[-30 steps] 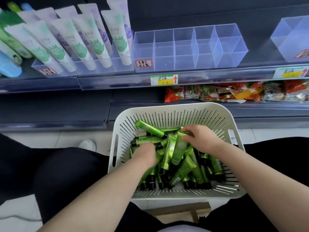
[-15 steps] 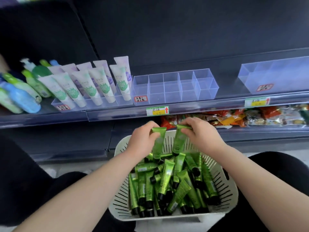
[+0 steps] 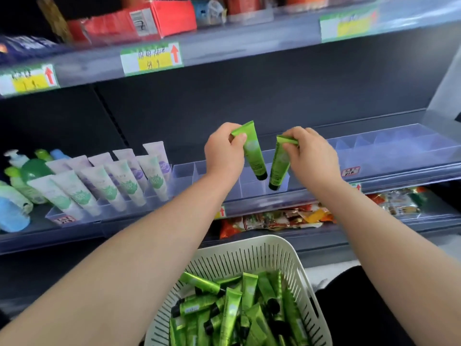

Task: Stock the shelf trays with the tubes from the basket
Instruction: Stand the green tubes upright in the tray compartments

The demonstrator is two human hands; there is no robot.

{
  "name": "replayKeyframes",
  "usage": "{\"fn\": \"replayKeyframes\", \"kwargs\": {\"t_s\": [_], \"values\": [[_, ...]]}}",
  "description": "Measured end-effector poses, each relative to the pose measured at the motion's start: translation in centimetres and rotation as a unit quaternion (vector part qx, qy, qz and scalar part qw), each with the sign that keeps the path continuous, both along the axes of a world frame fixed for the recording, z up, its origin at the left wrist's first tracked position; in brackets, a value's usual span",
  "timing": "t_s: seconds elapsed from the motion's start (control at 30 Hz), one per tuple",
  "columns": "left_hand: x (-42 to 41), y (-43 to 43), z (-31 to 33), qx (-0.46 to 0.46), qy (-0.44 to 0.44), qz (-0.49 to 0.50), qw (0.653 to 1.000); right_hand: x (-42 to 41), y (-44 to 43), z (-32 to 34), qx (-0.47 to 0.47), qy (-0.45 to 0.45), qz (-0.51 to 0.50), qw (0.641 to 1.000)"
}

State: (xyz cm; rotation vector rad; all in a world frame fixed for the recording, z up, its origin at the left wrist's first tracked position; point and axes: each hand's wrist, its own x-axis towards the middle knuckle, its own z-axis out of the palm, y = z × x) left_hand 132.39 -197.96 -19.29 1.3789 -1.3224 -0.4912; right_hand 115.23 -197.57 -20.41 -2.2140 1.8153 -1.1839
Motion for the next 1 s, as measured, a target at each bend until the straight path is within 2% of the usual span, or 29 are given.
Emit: {"fn": "replayKeyframes", "kwargs": {"t_s": [0.27,0.5,0.6,0.8,1.0], "values": [[-2.0,-7.5,-0.3,0.019,0.005,0.035,0.999,-0.7,-5.5,0.9,-0.008,0.006,0.0,1.0],[-3.4,-11.7,-1.6,0.061,-0.143,0.009,0.988,-1.1,-8.9,1.1,-0.023,0.01,-0.001,1.0],[-3.5,-12.8,-2.3,0.078,-0.174,-0.011,0.982,-0.8,-9.7,0.8,-0.026,0.014,0.005,1.0],[-2.8,-14.0,-3.5,0.123,-0.161,-0.042,0.978,-0.2,-10.9,0.1,-0.016,0.023,0.014,1.0],[-1.3,-13.6,-3.2,0.101,-0.133,-0.039,0.985,0.2,-12.2,0.0,-0.025,0.033,0.009,0.999]]}}
